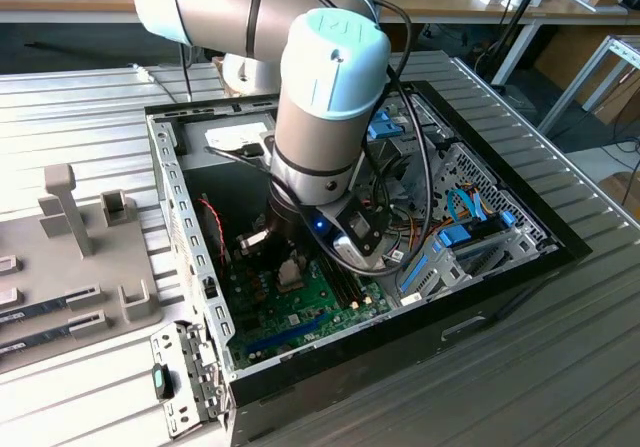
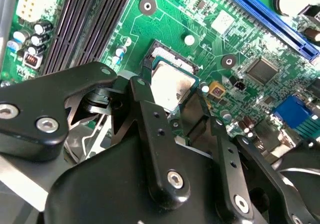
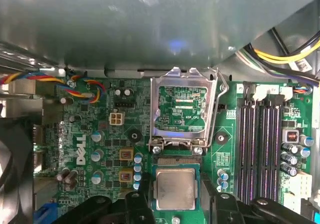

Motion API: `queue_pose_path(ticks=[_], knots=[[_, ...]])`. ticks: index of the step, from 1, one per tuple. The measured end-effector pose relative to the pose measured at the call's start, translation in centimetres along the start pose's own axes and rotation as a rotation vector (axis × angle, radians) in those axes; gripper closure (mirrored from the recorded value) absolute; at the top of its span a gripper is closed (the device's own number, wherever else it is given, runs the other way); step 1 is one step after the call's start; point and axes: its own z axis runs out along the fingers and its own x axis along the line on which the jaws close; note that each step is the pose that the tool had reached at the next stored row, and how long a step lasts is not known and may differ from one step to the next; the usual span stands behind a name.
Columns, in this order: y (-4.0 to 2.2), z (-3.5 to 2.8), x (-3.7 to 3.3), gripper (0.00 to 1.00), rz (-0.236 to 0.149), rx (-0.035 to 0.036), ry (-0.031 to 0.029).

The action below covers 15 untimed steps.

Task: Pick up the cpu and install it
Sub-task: 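Place the cpu into insertion slot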

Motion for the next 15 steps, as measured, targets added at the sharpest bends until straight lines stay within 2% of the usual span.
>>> queue_pose_path(ticks=[6, 15], knots=[[0.0, 0.86, -0.12, 0.53, 0.034, 0.0011, 0.0005], [-0.19, 1.14, -0.31, 0.53, 0.041, 0.0012, 0.0006]])
